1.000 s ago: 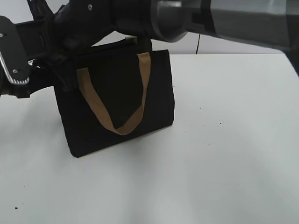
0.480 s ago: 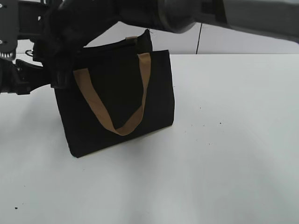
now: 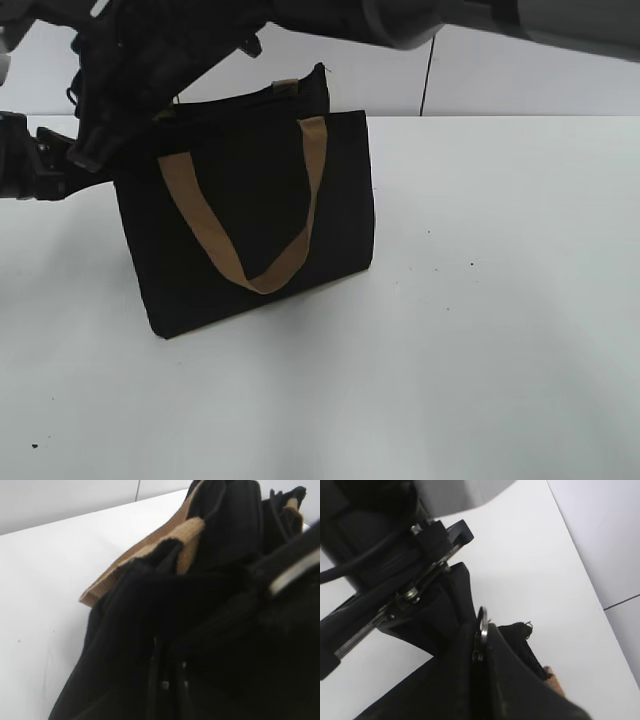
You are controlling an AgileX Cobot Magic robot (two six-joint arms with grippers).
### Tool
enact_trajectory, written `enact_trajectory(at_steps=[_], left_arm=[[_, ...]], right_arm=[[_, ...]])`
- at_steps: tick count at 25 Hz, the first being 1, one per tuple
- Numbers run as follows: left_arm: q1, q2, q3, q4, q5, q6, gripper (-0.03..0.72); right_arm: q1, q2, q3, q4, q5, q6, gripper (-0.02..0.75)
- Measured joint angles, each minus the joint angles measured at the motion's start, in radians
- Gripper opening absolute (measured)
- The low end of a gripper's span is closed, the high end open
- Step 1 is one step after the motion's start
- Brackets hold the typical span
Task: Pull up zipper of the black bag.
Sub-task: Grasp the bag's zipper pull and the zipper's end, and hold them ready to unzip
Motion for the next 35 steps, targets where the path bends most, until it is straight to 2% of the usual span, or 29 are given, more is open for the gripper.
enact_trajectory(at_steps=[4,11,15,25,27,35], left_arm=[[-0.003,-0.001,-0.002,0.026,-0.009,-0.034,0.027],[-0.008,-0.011,-0.008,0.03,-0.026,-0.076,0.027],[-0.009,-0.011,-0.012,0.037,-0.037,-0.113,0.027],[-0.016,-0.018,-0.02,0.136,-0.051,-0.294,0.027],[-0.013,-0.007,-0.011,0.21,-0.145,-0.317,0.027],[-0.008,-0.002,-0.011,0.222,-0.171,-0.326,0.027]], right_arm=[[-0.014,-0.002,0.0,0.002,0.0,0.113,0.012],[-0.062,-0.016,0.004,0.02,-0.002,0.481,0.01],[-0.077,-0.016,0.006,0.03,-0.002,0.608,0.01],[-0.105,-0.02,0.009,0.055,0.007,0.697,0.01],[-0.117,-0.043,0.009,0.052,-0.017,0.705,0.001],[-0.124,-0.051,0.009,0.045,-0.006,0.712,0.0]])
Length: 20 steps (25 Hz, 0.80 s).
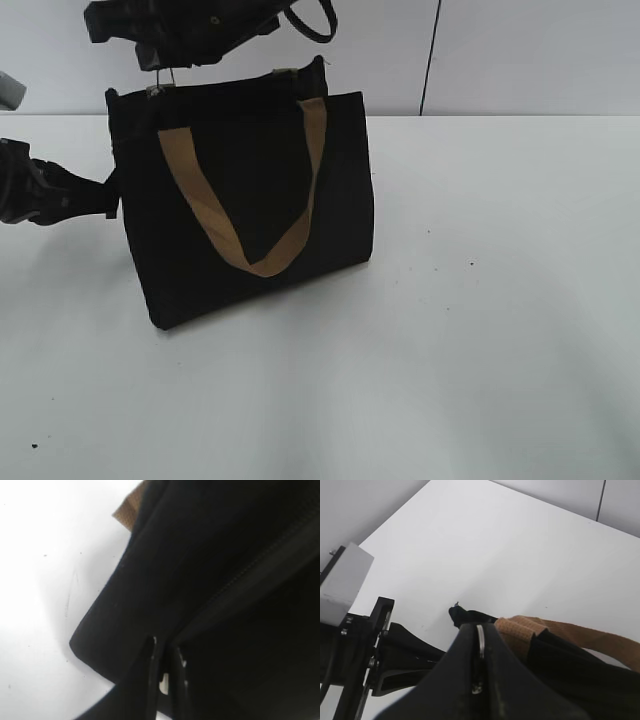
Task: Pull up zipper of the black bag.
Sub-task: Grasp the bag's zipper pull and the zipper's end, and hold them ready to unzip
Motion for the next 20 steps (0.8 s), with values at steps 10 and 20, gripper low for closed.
enact_trajectory(at_steps=[10,20], left_arm=[[0.028,-0.006,0.0,0.042,-0.033,-0.067,0.027],[0.079,-0.016,0.007,0.066,-0.022,-0.074,0.027]], right_arm=[[-0.069,-0.036,0.0,-0.114,0.13,0.001,-0.001],[-0.143,-0.055,-0.004,-0.355,0.281,-0.001,-0.001]])
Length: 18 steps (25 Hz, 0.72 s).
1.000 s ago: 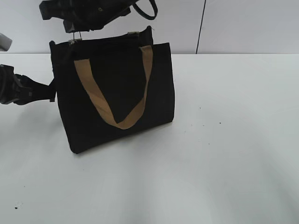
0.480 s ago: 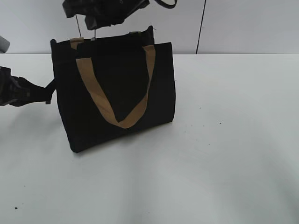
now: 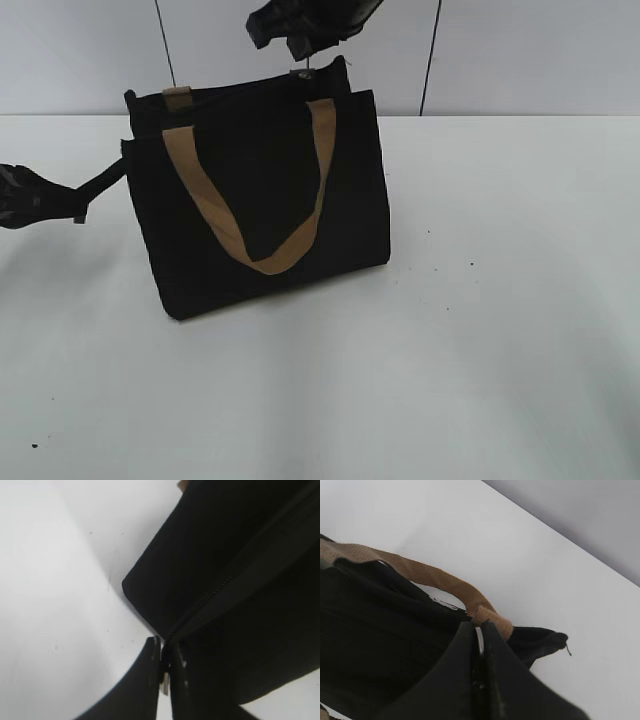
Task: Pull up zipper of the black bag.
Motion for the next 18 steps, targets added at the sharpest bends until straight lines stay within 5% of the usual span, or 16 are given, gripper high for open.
enact_trajectory(at_steps=[4,6,9,11,14,18], left_arm=[[0.0,0.0,0.0,-0.007,0.011,0.0,0.028],[0.004,0.0,0.003,-0.01,-0.011,0.0,0.05],[0.013,-0.012,0.003,-0.008,-0.029,0.008,0.237],[0.015,-0.039,0.003,-0.032,-0.034,0.009,0.414],[0.015,-0.101,0.004,-0.036,-0.027,-0.01,0.575],[0.015,-0.219,0.004,0.077,-0.011,-0.097,0.578]], right_arm=[[-0.005,-0.006,-0.002,0.027,0.003,-0.006,0.019],[-0.019,-0.026,-0.005,0.063,0.004,-0.086,0.129],[-0.041,-0.065,-0.021,0.154,-0.007,-0.192,0.425],[-0.041,-0.074,-0.025,0.194,0.004,-0.217,0.547],[-0.041,-0.076,-0.025,0.202,0.098,-0.255,0.589],[-0.042,-0.112,-0.025,0.181,0.326,-0.419,0.585]])
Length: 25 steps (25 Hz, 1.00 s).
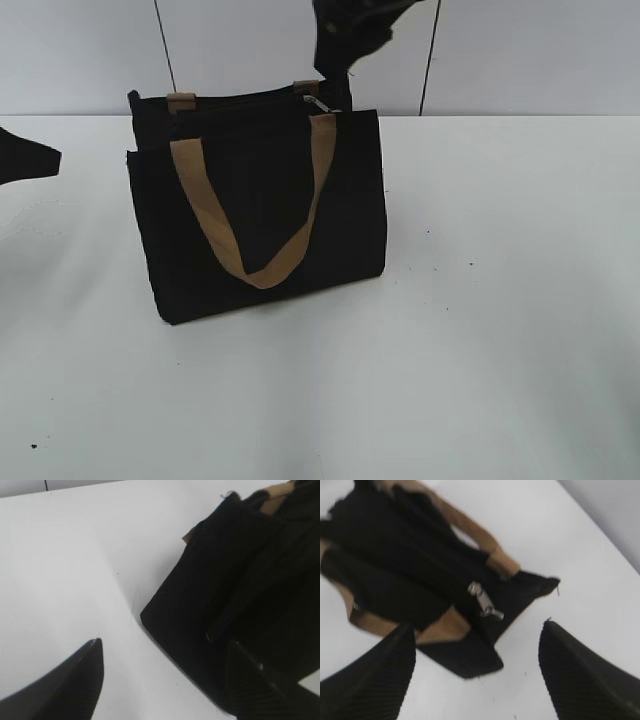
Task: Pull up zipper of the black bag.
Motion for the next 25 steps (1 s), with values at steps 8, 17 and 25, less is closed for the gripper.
enact_trajectory(at_steps=[8,17,25], left_arm=[[-0.041,-0.146,-0.171,1.036,0.065,-0.99,0.517],[-0.048,-0.385,-0.244,1.254,0.129,-1.416,0.452],[-0.051,-0.914,0.042,1.053,0.233,-1.331,0.452]], right_arm=[[-0.012,-0.089,0.001,-0.31,0.105,0.051,0.58],[-0.259,-0.342,0.164,-0.382,0.103,0.372,0.58],[-0.424,-0.914,0.815,-0.187,-0.121,0.362,0.58]])
